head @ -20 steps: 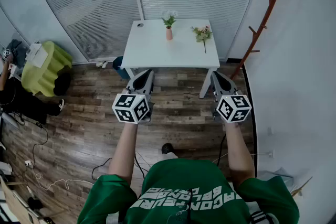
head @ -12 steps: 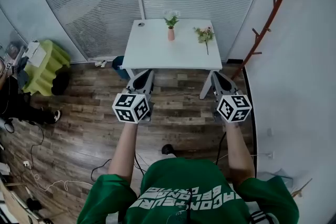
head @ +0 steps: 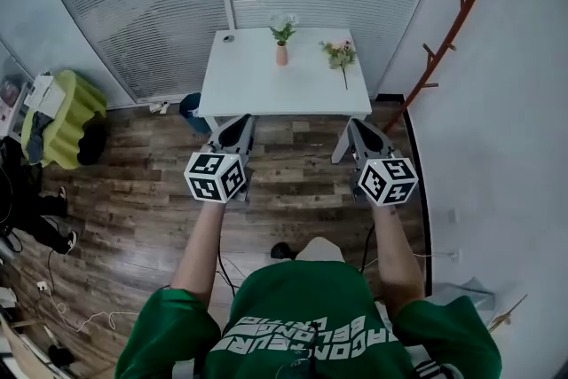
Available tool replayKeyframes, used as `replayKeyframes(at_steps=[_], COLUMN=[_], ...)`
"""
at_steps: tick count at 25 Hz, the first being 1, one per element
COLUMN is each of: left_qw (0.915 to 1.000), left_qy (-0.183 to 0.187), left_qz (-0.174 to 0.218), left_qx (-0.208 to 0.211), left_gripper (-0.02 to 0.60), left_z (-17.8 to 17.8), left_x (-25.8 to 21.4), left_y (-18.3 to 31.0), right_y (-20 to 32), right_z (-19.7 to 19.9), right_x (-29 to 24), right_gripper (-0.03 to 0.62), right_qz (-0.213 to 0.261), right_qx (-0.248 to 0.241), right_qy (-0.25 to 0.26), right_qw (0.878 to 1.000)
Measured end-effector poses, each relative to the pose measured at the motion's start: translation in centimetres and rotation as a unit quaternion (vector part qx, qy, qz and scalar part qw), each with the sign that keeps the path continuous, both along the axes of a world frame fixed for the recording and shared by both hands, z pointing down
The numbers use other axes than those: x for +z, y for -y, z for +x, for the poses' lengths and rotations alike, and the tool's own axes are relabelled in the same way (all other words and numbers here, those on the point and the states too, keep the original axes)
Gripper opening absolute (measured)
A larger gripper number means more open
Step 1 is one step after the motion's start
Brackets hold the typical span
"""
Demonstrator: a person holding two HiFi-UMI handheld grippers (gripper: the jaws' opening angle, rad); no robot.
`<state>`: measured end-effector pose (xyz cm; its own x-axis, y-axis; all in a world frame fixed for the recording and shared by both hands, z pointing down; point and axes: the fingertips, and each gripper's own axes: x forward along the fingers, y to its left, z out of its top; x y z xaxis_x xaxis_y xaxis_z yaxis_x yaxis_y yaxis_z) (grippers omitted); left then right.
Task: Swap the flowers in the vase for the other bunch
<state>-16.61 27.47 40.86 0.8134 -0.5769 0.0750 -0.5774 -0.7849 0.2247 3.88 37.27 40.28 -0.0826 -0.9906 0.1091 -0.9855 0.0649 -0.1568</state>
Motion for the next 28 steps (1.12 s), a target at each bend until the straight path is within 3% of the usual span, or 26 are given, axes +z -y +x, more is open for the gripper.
replayKeyframes(at_steps=[14,21,28], left_qw=[0.9996,0.9998,0.9996], left_qy=[0.022,0.012,0.021], left_qz=[0.016,0.016,-0.021], left_qx=[0.004,-0.002,0.003], left_gripper=[0.002,0.002,0.002], left_z=[1.8,3.7,8.3], left_x=[-0.2,0.5,3.1], left_y=[5.5,12.5,21.4], right_y=[6.4,14.1,23.3], right_z=[2.5,4.4,8.1], right_x=[0.7,1.8,3.9], right_gripper=[0.011,0.011,0.011], right_qz=[0.011,0.005,-0.015], right_qx=[0.003,-0.002,-0.014], right_qy=[-0.002,-0.013,-0.021], right_qw=[1.000,1.000,1.000])
